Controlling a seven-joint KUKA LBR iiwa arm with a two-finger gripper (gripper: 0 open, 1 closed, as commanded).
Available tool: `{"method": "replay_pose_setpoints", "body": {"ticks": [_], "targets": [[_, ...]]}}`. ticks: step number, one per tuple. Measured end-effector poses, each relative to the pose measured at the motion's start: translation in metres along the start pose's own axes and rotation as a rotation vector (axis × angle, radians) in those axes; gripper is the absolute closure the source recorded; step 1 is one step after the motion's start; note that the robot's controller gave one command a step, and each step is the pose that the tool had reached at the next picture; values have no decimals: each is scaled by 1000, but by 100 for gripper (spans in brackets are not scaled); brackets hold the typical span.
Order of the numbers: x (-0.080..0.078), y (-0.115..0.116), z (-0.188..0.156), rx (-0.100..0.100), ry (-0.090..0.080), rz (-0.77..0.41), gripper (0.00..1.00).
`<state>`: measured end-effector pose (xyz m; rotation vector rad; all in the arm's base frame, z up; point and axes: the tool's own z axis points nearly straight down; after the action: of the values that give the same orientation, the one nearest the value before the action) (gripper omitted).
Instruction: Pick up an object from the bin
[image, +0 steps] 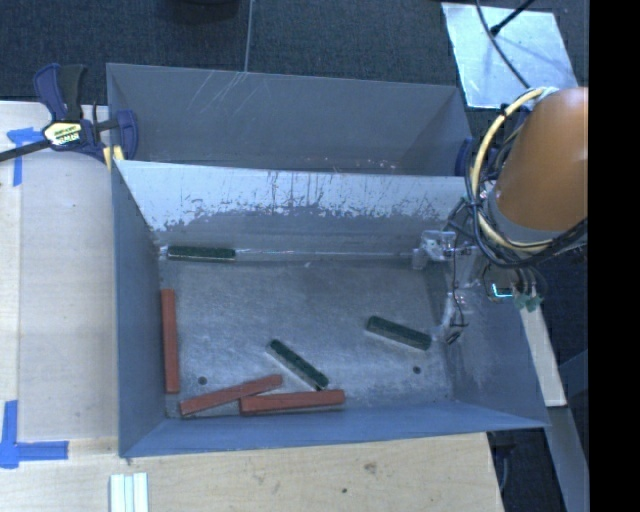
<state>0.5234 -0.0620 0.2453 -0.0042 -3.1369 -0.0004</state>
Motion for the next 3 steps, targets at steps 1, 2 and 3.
{"method": "replay_pose_setpoints", "body": {"ticks": [1, 2, 3], "targets": [[-33, -48, 179, 0, -1, 255, 0], [-28, -39, 144, 0, -12, 323, 0], [-24, -30, 145, -1, -4, 456, 0]]}}
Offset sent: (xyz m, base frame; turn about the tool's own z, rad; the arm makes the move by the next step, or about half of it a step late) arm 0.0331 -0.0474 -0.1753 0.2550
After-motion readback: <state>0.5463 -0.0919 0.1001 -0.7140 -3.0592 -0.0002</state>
